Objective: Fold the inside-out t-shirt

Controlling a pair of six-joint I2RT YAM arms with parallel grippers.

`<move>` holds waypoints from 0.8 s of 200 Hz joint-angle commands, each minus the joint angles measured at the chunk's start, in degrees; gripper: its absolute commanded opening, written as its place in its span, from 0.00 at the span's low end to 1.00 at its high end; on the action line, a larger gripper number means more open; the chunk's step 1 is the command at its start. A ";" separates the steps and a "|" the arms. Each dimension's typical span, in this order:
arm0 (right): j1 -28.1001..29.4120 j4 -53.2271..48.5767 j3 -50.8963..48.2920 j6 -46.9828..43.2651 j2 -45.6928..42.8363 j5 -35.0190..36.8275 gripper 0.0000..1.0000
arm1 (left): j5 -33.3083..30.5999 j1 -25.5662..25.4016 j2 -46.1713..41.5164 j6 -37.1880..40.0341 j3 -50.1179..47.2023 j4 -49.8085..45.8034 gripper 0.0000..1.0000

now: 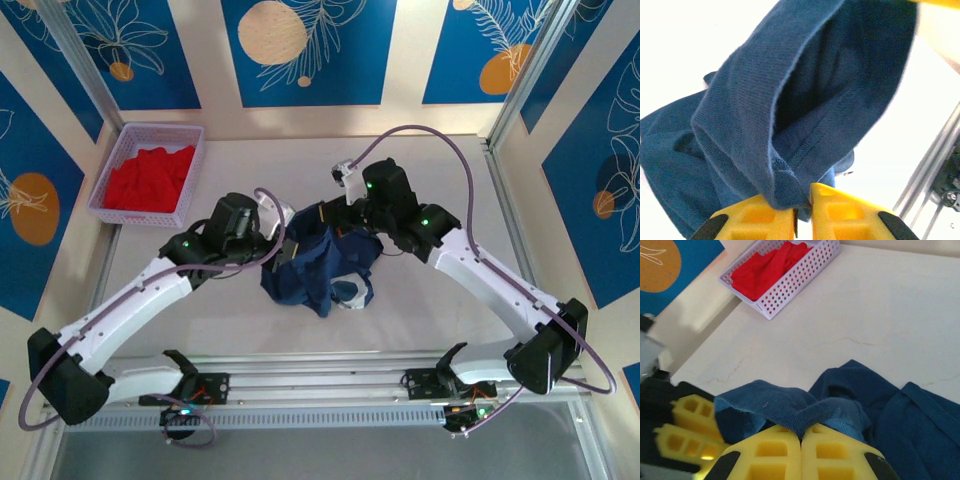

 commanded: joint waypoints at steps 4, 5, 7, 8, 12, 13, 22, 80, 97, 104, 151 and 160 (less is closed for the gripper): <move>0.15 -1.53 3.02 -1.75 0.36 1.39 0.00 | 4.76 0.42 -2.91 -0.80 -1.99 2.24 0.14; 0.15 -1.52 3.02 -1.73 0.43 1.34 0.00 | 4.83 0.42 -2.95 -0.80 -2.08 2.36 0.14; 0.15 -1.59 3.17 -1.77 0.42 1.27 0.00 | 4.92 0.42 -3.10 -0.79 -2.19 2.60 0.14; 0.15 -1.59 3.22 -1.79 0.50 1.24 0.00 | 4.90 0.42 -3.18 -0.75 -2.31 2.66 0.14; 0.14 -1.73 3.42 -1.78 0.54 1.07 0.00 | 4.99 0.42 -3.45 -0.66 -2.61 3.08 0.15; 0.15 -1.71 3.48 -1.79 0.56 0.96 0.00 | 5.07 0.42 -3.53 -0.64 -2.70 3.26 0.15; 0.15 -1.82 3.86 -1.63 0.72 0.47 0.00 | 5.58 0.42 -4.15 -0.32 -3.57 4.35 0.18; -0.62 -2.63 5.91 -1.18 1.39 -1.24 0.00 | 4.49 0.16 -4.62 2.90 -6.24 7.52 0.41; -0.92 -2.90 6.42 -1.18 1.70 -1.75 0.00 | 2.77 0.07 -4.76 3.50 -6.98 8.01 0.47; -0.99 -2.94 6.68 -1.23 1.87 -1.93 0.00 | 1.71 -0.02 -4.76 3.56 -7.13 8.08 0.48; -1.19 -3.00 6.81 -0.94 2.48 -3.01 0.00 | -5.65 -0.42 -4.76 4.25 -7.36 8.09 0.53; -1.17 -2.91 6.77 -0.85 2.52 -3.13 0.00 | -5.56 -0.39 -4.31 4.55 -7.04 8.09 0.54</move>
